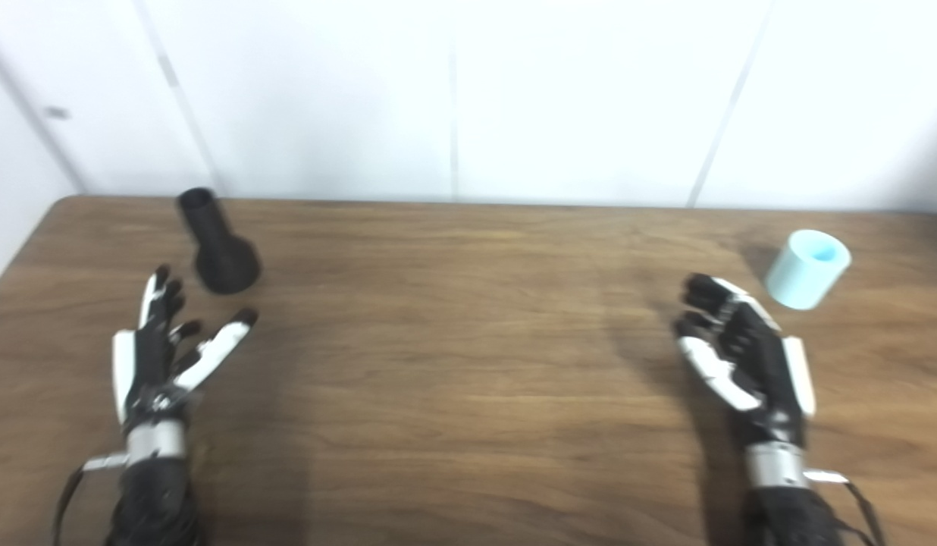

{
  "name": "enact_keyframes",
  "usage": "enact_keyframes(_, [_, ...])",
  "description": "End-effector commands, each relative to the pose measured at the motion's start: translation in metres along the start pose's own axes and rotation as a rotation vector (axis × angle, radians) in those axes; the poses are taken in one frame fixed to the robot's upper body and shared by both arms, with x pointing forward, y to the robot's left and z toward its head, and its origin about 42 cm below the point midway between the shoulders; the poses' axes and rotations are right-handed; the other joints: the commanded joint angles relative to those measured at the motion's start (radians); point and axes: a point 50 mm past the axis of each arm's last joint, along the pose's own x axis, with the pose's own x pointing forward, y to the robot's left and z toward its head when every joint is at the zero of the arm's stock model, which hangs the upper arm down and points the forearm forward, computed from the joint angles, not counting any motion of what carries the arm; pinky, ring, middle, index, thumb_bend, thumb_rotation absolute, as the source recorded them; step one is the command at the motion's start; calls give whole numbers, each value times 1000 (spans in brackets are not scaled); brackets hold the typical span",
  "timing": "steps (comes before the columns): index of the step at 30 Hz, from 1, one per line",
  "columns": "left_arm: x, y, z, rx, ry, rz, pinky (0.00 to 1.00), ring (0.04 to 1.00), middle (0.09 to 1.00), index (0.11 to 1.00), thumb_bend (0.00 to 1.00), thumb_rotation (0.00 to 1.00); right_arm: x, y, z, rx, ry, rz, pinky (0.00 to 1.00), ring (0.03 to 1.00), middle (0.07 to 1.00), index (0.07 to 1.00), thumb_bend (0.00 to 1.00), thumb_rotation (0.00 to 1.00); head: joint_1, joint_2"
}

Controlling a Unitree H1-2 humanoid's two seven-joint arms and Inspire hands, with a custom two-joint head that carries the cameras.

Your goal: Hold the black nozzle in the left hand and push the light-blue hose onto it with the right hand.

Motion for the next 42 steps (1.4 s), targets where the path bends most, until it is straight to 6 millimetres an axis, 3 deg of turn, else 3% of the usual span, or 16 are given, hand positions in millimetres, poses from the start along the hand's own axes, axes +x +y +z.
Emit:
enact_keyframes(1, [9,0,0,35,-22,6,948,950,942,992,1000,488,-1,-13,-6,-5,-19,6,721,775,776,752,218,36,45,-3])
enact_keyframes(5, [13,-4,-3,112,-17,35,998,961,930,977,1000,528,3,-24,-10,14,-19,19,765,809,801,771,199,36,130,-11])
enact_keyframes(8, [16,-10,-4,121,-17,46,909,947,942,982,1000,531,7,-31,-9,5,-20,26,790,825,808,776,191,141,194,-16])
enact_keyframes(12, [19,-16,-2,131,-4,66,853,939,960,986,1000,525,10,-34,-3,-4,-11,14,691,762,759,733,252,398,263,-25])
enact_keyframes(14, [21,-18,-2,147,1,74,852,935,967,993,1000,534,11,-35,0,-4,-13,16,607,705,715,687,336,502,284,-29])
enact_keyframes(19, [27,-21,-5,160,26,94,845,933,973,998,1000,550,13,-39,3,-73,-10,-1,515,646,671,632,454,608,328,-39])
enact_keyframes(30, [32,-28,-5,198,62,100,785,893,950,981,1000,523,15,-46,-1,-57,25,-21,471,611,641,601,687,648,362,-60])
enact_keyframes(42, [43,-10,-9,133,-77,155,839,906,918,962,1000,539,15,-45,-2,-56,25,-18,453,598,631,590,768,669,359,-72])
